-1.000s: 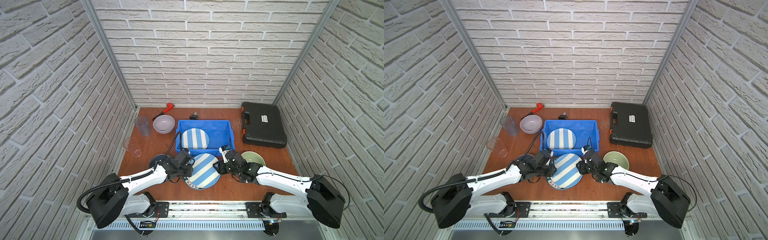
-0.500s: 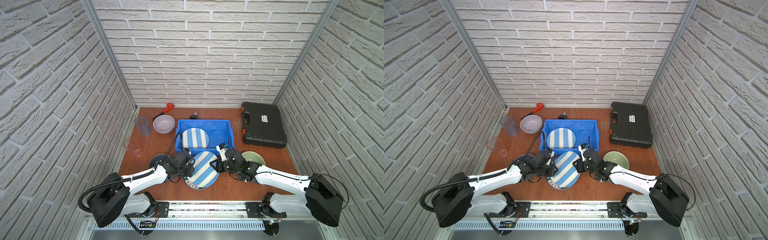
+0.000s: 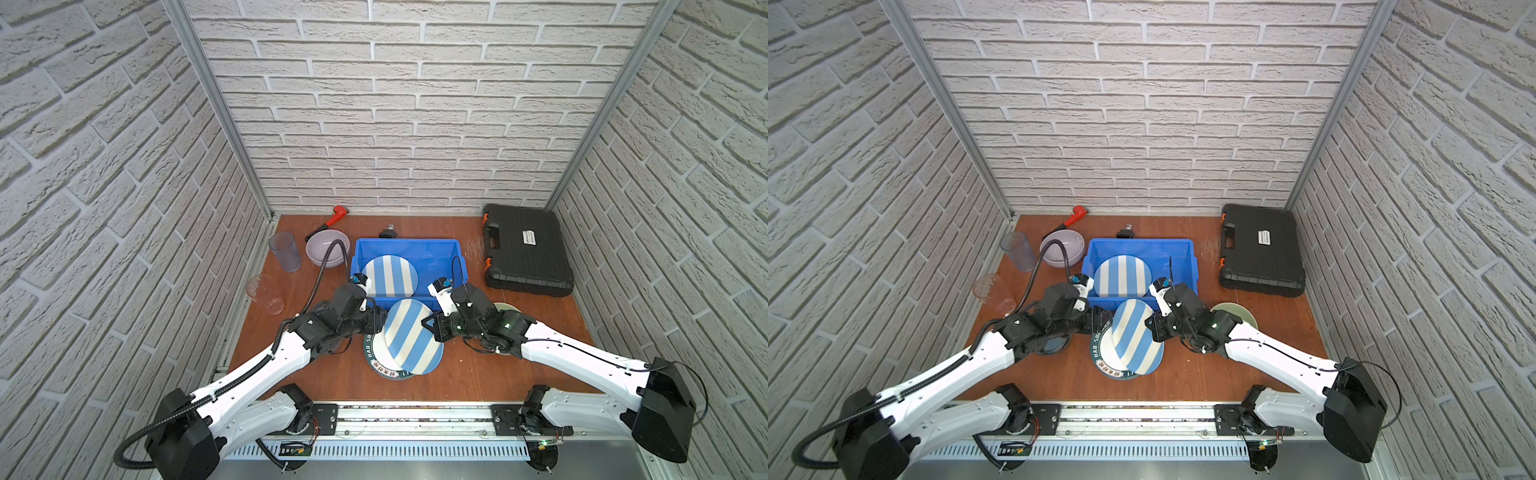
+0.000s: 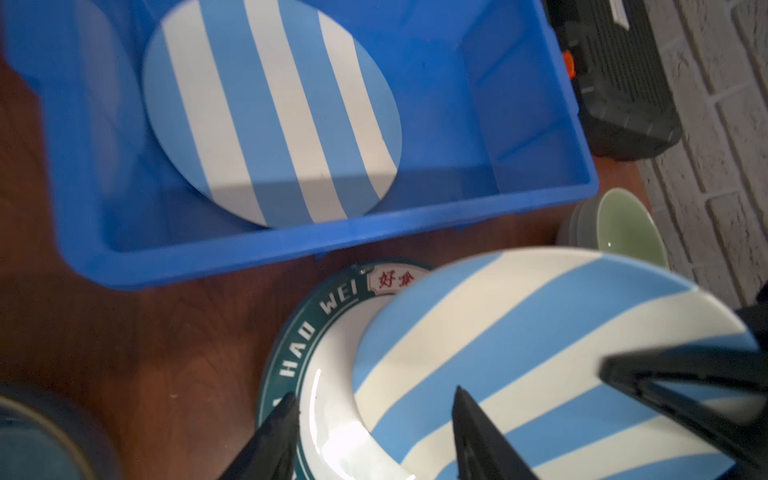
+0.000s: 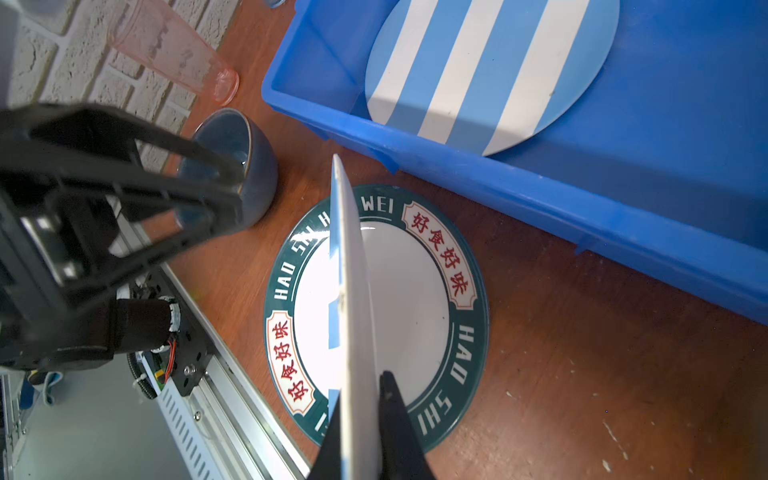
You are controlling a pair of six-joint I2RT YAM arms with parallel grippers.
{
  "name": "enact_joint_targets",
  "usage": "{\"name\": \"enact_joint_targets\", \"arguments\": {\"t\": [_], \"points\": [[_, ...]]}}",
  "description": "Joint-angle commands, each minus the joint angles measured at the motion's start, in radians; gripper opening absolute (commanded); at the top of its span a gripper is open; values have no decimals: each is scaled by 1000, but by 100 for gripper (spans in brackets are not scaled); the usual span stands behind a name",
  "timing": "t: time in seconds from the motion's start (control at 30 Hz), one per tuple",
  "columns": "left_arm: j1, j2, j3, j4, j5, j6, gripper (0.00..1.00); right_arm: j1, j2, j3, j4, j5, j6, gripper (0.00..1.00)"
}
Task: Place the mixed dishes into the plastic bin
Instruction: 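Lift the striped plate upright with the right gripper while left releases, then carry the upright striped plate over the blue bin with the right gripper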
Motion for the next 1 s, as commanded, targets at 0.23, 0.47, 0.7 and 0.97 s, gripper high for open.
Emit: {"name": "enact_joint_targets", "arguments": {"t": [0.23, 0.47, 0.7, 0.97], "points": [[270, 21, 82, -35, 92, 97, 60, -93, -9, 262, -126, -11, -135, 6], [324, 128, 133, -21, 94, 166, 57, -160, 84, 332, 15, 24, -101, 6], [361, 205, 145, 46, 120, 176, 52, -186, 251, 423, 136, 102, -95, 6], [364, 292, 178, 80, 123, 187, 48, -218, 417, 491, 272, 66, -19, 6]]}}
